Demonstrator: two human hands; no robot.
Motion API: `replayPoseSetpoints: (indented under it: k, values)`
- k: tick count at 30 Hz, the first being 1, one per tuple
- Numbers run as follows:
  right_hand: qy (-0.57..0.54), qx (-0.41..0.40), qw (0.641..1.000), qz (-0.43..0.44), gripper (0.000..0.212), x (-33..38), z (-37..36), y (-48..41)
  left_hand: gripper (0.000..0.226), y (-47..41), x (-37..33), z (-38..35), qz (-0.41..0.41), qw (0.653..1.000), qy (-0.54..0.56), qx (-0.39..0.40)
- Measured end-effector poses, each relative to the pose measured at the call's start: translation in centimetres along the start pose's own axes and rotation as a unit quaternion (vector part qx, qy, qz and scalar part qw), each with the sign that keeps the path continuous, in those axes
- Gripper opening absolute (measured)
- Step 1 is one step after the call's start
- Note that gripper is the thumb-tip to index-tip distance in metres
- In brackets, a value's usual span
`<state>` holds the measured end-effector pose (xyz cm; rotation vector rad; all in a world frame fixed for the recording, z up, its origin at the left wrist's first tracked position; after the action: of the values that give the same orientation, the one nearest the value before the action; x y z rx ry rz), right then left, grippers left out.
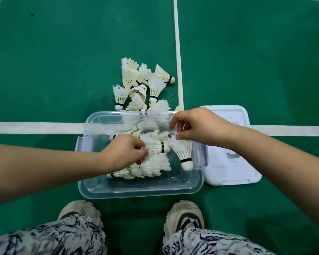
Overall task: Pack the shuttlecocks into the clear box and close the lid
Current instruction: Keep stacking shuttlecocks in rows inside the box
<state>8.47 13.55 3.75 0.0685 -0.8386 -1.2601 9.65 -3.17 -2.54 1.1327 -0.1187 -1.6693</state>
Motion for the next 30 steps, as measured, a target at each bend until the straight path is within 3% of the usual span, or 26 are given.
replayPoseSetpoints:
  k: [8,19,23,30]
  values:
    - [-0.014,-0.001,1.0,0.003,0.018,-0.5,0.0,-0.1,0.026,-2.1,1.2,-1.8,0.05,0.998,0.035,0.021]
    - [-0.017,0.012,1.0,-0.002,0.016,-1.1,-0.6,0.4,0.04,-4.2,-0.6,-5.4,0.025,0.977,-0.098,0.19]
    - [-0.028,0.011,1.0,0.001,0.017,-1.0,-0.7,0.5,0.029,-4.7,-0.9,-6.4,0.048,0.969,-0.07,0.232]
    - [-0.037,0.011,0.999,0.002,0.016,-1.2,-1.0,0.9,0.041,-4.8,-0.4,-6.9,0.087,0.968,-0.051,0.229]
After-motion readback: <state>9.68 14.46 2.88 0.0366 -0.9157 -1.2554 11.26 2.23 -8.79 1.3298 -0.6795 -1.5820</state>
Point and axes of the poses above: each hand's wrist, its own y-axis away from the middle knuckle, its own z-axis out of the back of the hand, x = y × z, the point moved 6 cm from there along -y, towards the middle knuckle, and after that the axes turned 2 degrees about x, right-handed, at the moved point
